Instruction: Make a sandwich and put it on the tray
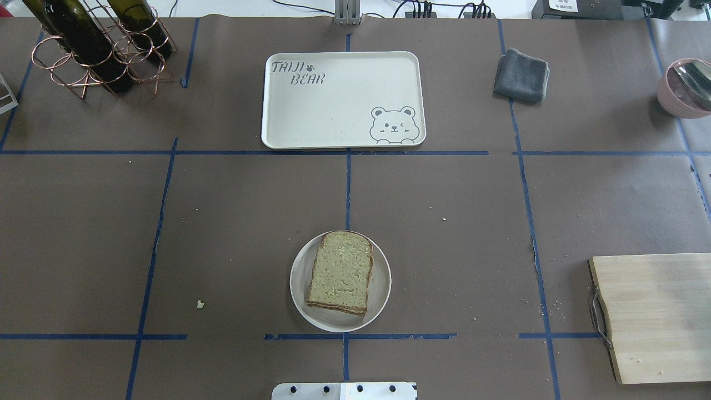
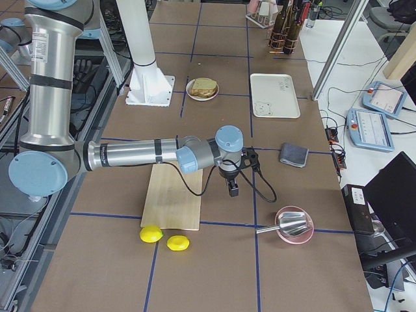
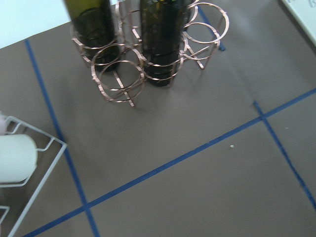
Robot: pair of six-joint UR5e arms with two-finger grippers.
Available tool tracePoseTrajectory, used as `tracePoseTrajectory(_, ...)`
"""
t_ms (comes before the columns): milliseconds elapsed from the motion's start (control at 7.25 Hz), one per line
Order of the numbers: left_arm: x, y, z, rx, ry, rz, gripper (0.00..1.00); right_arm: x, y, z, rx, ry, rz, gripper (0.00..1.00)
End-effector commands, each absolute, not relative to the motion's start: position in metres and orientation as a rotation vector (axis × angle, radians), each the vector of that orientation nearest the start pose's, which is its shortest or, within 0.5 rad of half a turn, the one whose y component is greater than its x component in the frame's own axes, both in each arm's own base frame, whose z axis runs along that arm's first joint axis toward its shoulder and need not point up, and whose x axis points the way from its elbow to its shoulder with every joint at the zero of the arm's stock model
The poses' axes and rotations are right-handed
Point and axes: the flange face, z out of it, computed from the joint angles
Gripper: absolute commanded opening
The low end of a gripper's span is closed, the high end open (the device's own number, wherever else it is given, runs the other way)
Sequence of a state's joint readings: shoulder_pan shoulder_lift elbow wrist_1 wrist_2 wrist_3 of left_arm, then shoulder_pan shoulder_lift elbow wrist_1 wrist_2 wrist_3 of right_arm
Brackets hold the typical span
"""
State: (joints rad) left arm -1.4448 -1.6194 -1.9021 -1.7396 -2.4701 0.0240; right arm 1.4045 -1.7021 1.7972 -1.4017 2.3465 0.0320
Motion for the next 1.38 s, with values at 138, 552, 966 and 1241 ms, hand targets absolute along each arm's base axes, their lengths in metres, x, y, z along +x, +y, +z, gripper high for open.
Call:
tracePoseTrajectory(138,0.147,-0.462,0.365,0.38,1.117,0.338,1.0,0.055,-0.403,0.587,0.138,-0.742,-0.17,1.0)
tracePoseTrajectory(552,0.341,-0.406,0.299,0.251,1.204,0.18,1.0,0.055,-0.398,0.589,0.134,-0.741,-0.168,1.0)
tracePoseTrajectory(966,0.465,-0.39,0.275,0.19,1.194,0.087,0.77,0.054,-0.399,0.589,0.136,-0.749,-0.168,1.0)
tracePoseTrajectory(1241,0.498,-0.381,0.267,0.122,1.197,-0.017,0.53,0.054,-0.399,0.59,0.133,-0.75,-0.164,1.0)
